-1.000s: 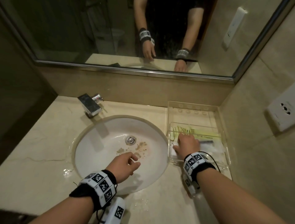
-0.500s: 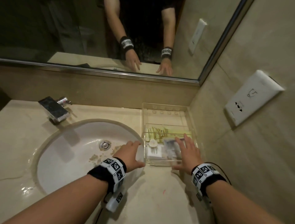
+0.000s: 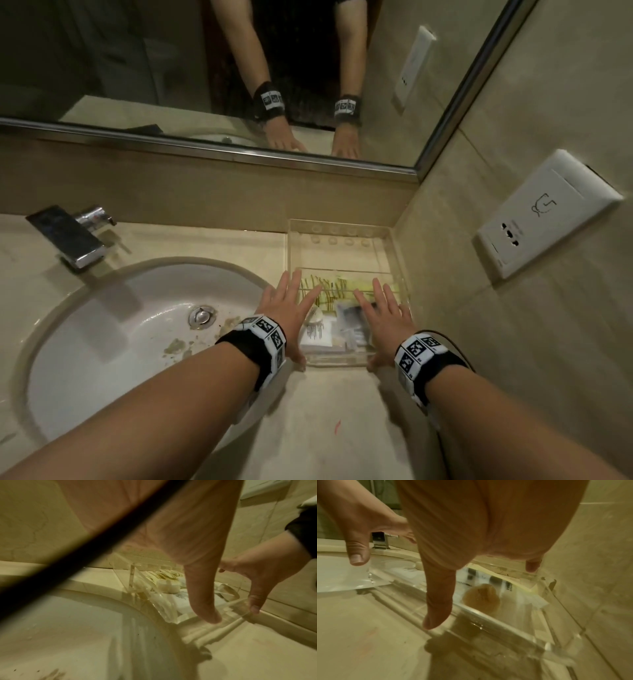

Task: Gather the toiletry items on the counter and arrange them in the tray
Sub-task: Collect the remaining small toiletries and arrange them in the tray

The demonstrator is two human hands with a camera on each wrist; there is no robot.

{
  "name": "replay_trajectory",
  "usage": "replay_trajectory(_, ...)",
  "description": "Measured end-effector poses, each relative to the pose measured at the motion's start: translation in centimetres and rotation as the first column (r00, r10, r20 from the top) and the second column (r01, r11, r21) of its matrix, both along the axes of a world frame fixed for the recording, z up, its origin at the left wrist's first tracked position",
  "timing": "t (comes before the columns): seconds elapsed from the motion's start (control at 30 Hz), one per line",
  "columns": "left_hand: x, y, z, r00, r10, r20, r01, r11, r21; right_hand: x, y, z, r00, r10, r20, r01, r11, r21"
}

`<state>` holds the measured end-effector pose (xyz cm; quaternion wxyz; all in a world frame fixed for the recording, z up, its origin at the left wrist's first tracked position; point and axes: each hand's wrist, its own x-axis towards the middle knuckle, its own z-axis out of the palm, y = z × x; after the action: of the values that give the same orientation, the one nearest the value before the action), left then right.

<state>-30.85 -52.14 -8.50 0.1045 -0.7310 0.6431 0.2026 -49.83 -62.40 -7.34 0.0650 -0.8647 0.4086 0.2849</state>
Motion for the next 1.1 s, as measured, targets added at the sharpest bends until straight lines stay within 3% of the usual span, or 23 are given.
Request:
replay_trajectory(0.3,0.3,-0.7,-0.9,0.998,-0.042,-0.048,0.043,0.999,0.015,-0.3,-1.0,0.1,0.997,0.081,-0.003,-0.081,0.996,0.028)
replay_trajectory(0.47,0.1,-1.2,-1.4,0.998,-0.037,-0.053,0.035,0.999,-0.023,-0.9,-1.7,-0.2,0.995,0.058,0.081,-0.057,0.998,-0.016)
replay_trajectory(0.8,1.3,-1.4,-1.0,0.999,-0.043,0.007,0.043,0.993,-0.106,-0.3,-2.0,-0.4,0.995,0.057,0.083,-0.053,0.997,-0.054)
replay_trajectory(1.1,1.2,-1.0,-1.6,0.999,-0.025,-0.036,0.022,0.995,-0.101,-0.6,-1.9,0.2,0.990,0.080,0.112,-0.073,0.995,-0.063)
